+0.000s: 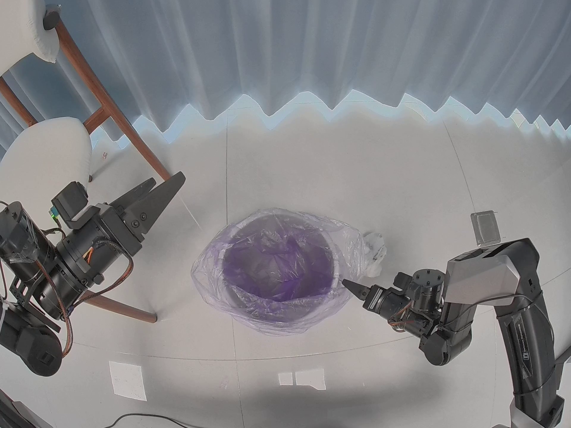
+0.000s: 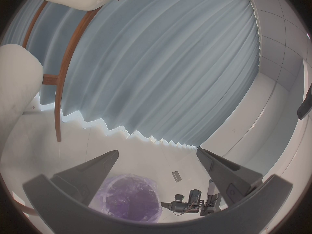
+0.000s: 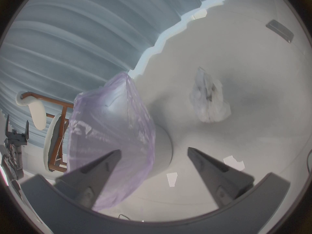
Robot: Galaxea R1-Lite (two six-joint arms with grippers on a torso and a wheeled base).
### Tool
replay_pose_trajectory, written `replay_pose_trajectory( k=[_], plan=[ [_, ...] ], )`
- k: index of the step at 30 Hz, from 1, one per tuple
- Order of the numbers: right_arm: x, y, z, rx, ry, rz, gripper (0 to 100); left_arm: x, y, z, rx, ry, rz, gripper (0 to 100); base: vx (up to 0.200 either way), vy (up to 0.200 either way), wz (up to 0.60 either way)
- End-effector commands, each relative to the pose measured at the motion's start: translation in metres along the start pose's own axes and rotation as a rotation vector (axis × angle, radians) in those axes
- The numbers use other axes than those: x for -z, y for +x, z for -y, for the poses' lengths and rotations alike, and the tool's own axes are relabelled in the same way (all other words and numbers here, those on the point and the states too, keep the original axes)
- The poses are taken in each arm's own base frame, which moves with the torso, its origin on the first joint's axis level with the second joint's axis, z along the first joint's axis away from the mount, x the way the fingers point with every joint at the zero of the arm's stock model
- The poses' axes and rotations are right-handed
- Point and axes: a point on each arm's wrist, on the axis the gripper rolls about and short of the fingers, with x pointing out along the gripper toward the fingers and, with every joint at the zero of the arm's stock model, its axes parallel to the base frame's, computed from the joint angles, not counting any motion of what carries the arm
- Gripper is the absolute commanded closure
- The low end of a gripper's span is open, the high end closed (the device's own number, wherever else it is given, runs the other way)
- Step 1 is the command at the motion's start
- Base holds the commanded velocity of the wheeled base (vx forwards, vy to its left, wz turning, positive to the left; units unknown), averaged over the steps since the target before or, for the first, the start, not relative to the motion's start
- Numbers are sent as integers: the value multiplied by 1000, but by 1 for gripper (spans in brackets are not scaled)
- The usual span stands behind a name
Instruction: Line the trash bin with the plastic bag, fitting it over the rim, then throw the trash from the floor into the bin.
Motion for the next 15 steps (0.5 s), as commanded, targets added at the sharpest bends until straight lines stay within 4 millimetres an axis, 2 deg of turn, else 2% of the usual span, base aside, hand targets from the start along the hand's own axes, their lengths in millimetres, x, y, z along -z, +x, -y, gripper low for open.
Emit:
replay_pose_trajectory(
  k=[1, 2, 4, 7, 9, 10, 13, 14, 15],
  plan=[
    [-4, -33, -31, -24, 43, -31, 0, 3, -3, 0, -4, -9, -16, 0, 0, 0, 0],
    [-4, -52, -50, -40, 89, -60, 0, 7, -5, 0, -2, -16, -36, 0, 0, 0, 0],
    [-7, -65, -67, -68, 96, -64, 0, 13, -5, 1, 1, -28, -61, 0, 0, 0, 0],
    [-13, -83, -76, -76, 97, -58, 0, 25, -6, 0, -23, -57, -132, 0, 0, 0, 0],
    [-25, -109, -89, -94, 104, -29, 0, 36, -7, -2, -60, -94, -226, 0, 0, 0, 0],
    [-26, -115, -91, -95, 112, -26, 0, 38, -7, -2, -67, -102, -247, 0, 0, 0, 0],
    [-43, -170, -105, -115, 184, 37, 0, 55, -8, 0, -115, -173, -405, 0, 0, 0, 0],
    [-45, -184, -105, -108, 195, 52, 0, 60, -9, 1, -127, -193, -446, 0, 0, 0, 0],
    [-45, -187, -105, -107, 197, 53, 0, 61, -9, 1, -130, -196, -453, 0, 0, 0, 0]
  ],
)
